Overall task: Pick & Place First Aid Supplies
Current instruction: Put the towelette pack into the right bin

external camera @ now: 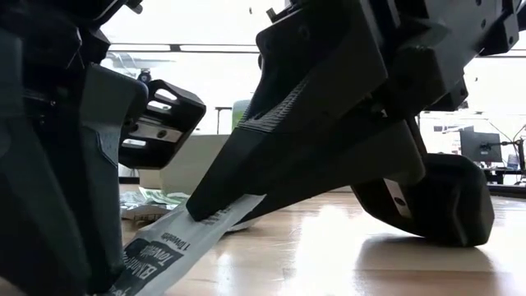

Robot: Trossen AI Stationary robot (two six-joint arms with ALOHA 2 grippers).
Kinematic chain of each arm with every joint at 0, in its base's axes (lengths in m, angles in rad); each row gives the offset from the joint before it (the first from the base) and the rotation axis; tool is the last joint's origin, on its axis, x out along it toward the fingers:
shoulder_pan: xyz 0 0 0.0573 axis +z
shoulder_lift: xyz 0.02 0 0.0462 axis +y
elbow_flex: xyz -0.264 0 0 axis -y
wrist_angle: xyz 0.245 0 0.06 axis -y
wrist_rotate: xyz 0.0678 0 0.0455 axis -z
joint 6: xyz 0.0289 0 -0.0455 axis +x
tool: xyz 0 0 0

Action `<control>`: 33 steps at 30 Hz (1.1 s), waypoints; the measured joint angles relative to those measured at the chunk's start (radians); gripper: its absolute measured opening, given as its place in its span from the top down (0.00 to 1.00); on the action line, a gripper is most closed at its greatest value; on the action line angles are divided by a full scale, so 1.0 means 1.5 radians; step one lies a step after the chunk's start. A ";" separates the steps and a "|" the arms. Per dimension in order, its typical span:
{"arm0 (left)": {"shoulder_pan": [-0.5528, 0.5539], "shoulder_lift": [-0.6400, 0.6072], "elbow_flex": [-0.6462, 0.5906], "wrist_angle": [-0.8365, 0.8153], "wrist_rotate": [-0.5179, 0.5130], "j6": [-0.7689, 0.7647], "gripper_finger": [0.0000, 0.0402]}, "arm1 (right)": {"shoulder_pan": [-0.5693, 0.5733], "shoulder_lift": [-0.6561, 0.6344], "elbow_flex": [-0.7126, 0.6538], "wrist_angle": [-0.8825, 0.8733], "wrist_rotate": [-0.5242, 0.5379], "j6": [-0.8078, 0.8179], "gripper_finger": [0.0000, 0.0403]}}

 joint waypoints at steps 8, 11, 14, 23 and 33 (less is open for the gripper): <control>0.000 -0.062 -0.002 -0.087 0.004 0.010 0.77 | 0.001 0.000 0.000 -0.016 0.015 0.031 1.00; 0.000 -0.106 -0.004 -0.173 -0.001 0.011 0.75 | 0.004 0.000 0.000 -0.019 0.025 0.028 1.00; 0.000 -0.150 -0.003 -0.243 -0.012 0.005 0.75 | 0.005 0.000 0.000 -0.023 0.026 0.029 1.00; 0.000 -0.269 -0.001 -0.401 -0.065 -0.029 0.75 | 0.009 -0.017 -0.001 -0.061 0.050 0.031 1.00; 0.000 -0.415 0.000 -0.542 -0.162 -0.052 0.75 | 0.017 -0.046 -0.003 -0.172 0.047 0.054 1.00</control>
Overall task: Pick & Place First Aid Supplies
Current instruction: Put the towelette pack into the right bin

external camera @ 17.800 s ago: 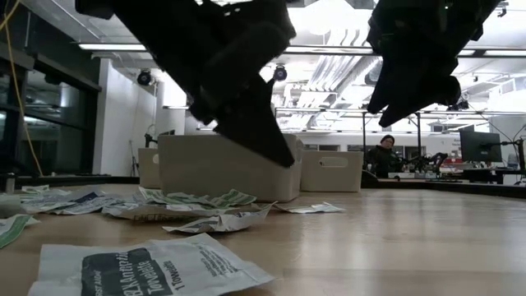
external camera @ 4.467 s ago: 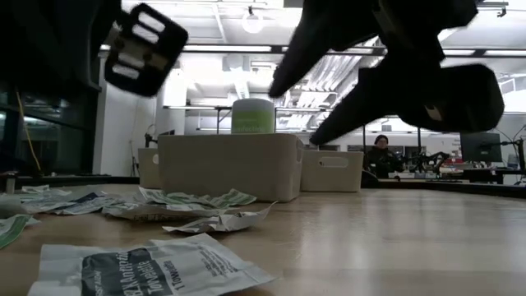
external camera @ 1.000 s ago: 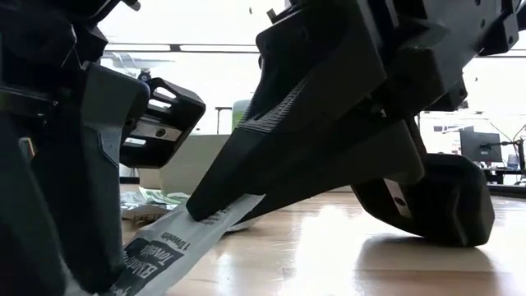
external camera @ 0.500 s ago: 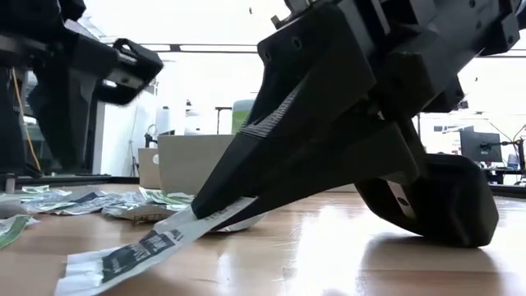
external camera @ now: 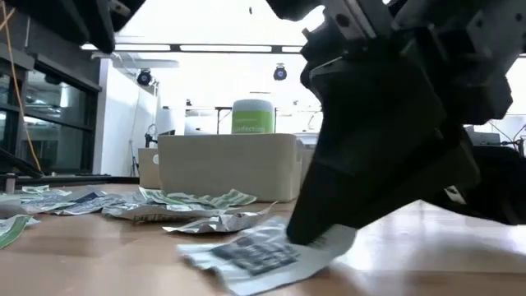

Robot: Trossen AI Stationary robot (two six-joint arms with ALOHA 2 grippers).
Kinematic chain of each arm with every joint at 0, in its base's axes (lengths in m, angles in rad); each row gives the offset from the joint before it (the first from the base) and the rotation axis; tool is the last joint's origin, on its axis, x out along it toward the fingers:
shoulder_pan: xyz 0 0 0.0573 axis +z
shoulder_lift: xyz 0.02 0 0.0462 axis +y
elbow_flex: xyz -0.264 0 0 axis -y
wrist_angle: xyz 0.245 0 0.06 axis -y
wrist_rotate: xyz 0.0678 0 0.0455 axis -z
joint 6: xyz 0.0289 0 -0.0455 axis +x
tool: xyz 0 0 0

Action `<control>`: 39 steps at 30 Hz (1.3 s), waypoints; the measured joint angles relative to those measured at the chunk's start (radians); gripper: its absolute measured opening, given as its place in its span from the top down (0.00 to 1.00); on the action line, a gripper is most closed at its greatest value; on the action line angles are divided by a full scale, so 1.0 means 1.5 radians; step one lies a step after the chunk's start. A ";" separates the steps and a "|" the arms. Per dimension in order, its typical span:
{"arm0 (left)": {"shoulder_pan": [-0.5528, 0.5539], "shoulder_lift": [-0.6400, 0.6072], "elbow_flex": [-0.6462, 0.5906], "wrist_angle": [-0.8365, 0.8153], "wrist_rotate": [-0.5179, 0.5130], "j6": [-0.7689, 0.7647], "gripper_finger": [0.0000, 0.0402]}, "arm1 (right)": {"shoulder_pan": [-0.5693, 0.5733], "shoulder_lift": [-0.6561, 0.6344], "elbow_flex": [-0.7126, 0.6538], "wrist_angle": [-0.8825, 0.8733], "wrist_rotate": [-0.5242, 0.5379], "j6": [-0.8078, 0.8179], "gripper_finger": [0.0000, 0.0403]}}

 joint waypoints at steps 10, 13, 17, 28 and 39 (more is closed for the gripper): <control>0.000 -0.109 0.001 -0.113 -0.069 -0.018 0.75 | 0.009 -0.020 0.001 -0.067 -0.010 0.023 1.00; 0.000 -0.148 -0.021 -0.114 -0.080 -0.029 0.75 | 0.012 -0.030 0.001 -0.101 -0.013 0.030 1.00; 0.000 -0.217 -0.089 -0.092 -0.087 -0.072 0.75 | 0.018 -0.056 0.001 -0.174 -0.016 0.037 1.00; 0.000 -0.436 -0.218 -0.044 -0.099 -0.171 0.75 | 0.021 -0.160 0.001 -0.379 -0.011 0.039 1.00; 0.000 -0.600 -0.299 0.009 -0.161 -0.189 0.75 | 0.019 -0.288 0.001 -0.618 0.039 0.039 1.00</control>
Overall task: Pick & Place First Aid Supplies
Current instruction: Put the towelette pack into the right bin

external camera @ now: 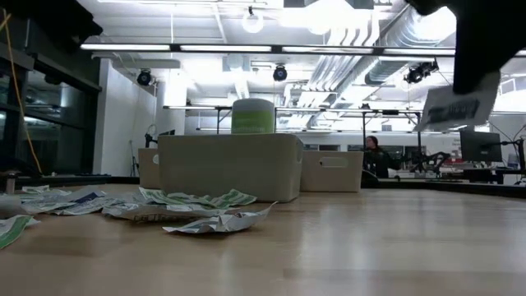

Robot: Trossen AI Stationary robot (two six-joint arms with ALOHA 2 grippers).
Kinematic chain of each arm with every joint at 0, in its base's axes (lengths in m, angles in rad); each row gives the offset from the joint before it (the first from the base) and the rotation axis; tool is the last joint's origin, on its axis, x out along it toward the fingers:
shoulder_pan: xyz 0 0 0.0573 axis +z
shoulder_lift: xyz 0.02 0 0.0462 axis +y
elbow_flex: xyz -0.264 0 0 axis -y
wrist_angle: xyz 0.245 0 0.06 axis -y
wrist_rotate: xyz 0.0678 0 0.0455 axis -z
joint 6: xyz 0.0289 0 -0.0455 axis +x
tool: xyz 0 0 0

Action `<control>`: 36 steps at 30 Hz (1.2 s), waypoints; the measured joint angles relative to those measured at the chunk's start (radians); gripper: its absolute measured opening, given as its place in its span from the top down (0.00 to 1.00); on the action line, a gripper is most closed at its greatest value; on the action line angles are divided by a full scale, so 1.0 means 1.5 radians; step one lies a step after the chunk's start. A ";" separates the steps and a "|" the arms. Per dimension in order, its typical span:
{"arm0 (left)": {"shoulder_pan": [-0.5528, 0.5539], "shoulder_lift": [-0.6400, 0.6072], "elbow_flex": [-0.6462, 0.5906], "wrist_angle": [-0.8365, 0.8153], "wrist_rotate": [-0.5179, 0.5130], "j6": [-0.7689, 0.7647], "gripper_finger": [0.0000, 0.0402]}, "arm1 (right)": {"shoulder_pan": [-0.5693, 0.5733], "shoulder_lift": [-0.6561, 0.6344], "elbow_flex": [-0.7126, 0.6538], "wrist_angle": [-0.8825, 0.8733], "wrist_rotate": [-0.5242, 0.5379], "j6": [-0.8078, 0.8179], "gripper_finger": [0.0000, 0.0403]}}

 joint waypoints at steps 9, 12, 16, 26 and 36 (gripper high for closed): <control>0.001 -0.006 -0.053 0.097 -0.055 0.002 0.75 | -0.035 -0.080 0.001 -0.178 0.057 -0.056 1.00; 0.006 -0.006 -0.067 0.121 -0.084 -0.015 0.75 | -0.065 -0.117 0.001 -0.210 0.092 -0.113 1.00; 0.057 -0.006 -0.068 0.133 -0.072 -0.022 0.75 | -0.129 -0.172 0.001 -0.219 0.129 -0.219 1.00; 0.293 0.032 -0.068 0.234 0.132 0.069 0.75 | -0.341 -0.281 0.001 -0.171 0.125 -0.503 1.00; 0.433 0.043 -0.068 0.232 0.236 0.094 0.75 | -0.568 -0.283 -0.005 -0.038 0.005 -0.712 1.00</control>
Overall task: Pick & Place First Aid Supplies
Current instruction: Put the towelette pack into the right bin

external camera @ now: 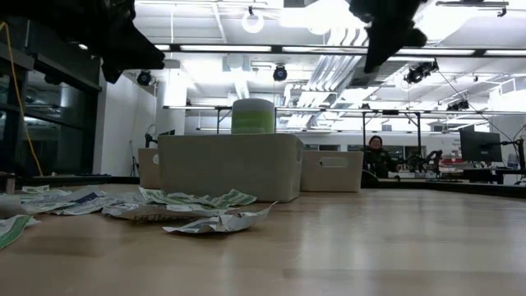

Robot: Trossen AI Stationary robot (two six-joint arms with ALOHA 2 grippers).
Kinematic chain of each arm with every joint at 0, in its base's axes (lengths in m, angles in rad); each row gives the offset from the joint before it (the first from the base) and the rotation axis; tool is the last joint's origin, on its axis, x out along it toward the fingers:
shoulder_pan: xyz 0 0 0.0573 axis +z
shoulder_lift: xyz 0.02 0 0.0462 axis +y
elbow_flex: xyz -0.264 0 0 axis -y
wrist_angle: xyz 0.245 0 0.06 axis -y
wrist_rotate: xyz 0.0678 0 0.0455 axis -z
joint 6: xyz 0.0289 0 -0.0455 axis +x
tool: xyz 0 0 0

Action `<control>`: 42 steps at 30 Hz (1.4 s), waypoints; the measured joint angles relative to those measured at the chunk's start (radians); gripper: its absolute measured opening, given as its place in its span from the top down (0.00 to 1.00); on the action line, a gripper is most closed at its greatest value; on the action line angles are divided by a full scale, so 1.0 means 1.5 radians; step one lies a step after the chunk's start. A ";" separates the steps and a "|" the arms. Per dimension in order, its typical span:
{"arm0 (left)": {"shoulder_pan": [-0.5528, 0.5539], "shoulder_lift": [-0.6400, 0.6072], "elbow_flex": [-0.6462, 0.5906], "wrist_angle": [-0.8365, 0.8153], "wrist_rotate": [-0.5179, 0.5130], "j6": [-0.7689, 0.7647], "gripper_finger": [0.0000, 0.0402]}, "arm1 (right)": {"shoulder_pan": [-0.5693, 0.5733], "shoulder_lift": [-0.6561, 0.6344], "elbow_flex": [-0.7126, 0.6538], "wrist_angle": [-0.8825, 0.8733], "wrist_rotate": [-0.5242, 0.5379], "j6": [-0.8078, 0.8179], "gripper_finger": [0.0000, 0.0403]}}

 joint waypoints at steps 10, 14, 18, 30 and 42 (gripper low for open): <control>0.008 0.001 0.000 -0.002 0.014 -0.023 0.75 | -0.217 0.002 -0.170 0.296 -0.157 -0.058 1.00; 0.008 0.001 0.000 -0.003 0.013 -0.041 0.75 | -0.275 0.002 -0.247 0.421 -0.203 -0.056 1.00; 0.008 0.001 0.000 -0.004 0.002 -0.057 0.75 | -0.313 0.012 -0.299 0.522 -0.246 -0.044 1.00; 0.008 0.001 0.000 -0.006 -0.039 -0.068 0.75 | -0.331 0.146 -0.265 0.584 -0.279 -0.112 1.00; 0.008 0.001 0.000 -0.014 -0.042 -0.081 0.75 | -0.330 0.173 -0.242 0.583 -0.284 -0.115 0.92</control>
